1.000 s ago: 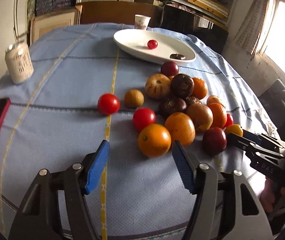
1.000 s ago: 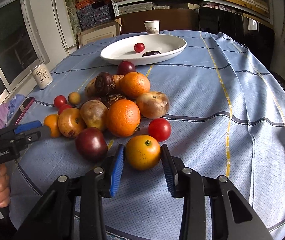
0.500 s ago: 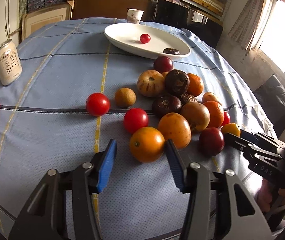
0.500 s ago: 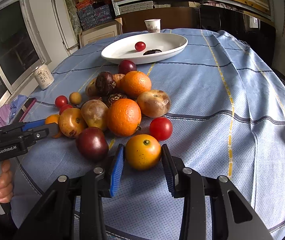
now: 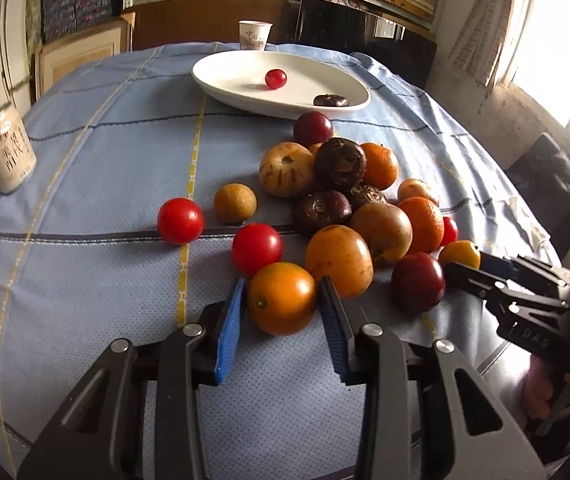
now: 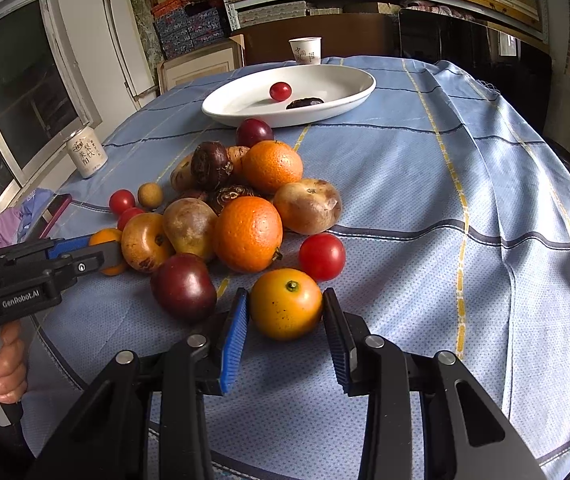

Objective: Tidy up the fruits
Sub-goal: 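Grasp an orange fruit with the left tool while the right tool grasps a tangerine, then carry both fruits over the white plate and open both tools to drop them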

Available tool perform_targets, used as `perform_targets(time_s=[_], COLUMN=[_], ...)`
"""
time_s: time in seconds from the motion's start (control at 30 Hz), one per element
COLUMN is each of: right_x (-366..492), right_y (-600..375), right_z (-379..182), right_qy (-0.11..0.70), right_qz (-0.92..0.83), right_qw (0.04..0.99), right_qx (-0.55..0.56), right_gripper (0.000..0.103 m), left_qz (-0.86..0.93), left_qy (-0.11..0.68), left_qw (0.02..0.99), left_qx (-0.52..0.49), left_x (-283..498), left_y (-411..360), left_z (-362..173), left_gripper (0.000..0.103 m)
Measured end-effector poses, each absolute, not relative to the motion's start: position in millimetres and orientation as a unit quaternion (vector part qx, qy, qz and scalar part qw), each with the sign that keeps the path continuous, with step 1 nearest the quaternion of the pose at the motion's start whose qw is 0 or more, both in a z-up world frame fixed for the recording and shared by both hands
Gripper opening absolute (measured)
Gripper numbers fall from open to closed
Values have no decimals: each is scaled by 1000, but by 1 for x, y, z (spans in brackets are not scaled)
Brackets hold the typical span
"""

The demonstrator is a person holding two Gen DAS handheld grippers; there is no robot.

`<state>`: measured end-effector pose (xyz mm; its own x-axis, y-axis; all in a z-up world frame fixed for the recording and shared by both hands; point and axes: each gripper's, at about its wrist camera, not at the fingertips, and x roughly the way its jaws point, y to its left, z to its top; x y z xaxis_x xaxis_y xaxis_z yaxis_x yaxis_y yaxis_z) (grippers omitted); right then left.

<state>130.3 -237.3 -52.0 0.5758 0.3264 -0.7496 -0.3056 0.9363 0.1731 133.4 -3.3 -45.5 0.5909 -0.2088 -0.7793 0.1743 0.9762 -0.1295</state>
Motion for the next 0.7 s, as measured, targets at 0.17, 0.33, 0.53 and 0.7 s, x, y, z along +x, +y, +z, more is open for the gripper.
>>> perform_targets(time_s=[0.17,0.33,0.53,0.7], right_x=[129,128,127,133], right_y=[-236,-234,-236,-234], right_z=[-51,-52,-51,-55], right_qy=[424,423,421,435], right_qz=[168,164,162,174], right_qw=[890,891,892,883], right_qx=[1,-7,-1,1], right_gripper=[40,39,38,38], left_qz=[-104,-92,-86,-81], left_qy=[445,446,449,457], left_qw=[889,890,890,886], left_qx=[-15,-4,-1,6], left_x=[132,131,128,132], left_y=[-5,-8,-9,-11], left_z=[-46,-48,-48,-51], left_gripper=[37,37,37,37])
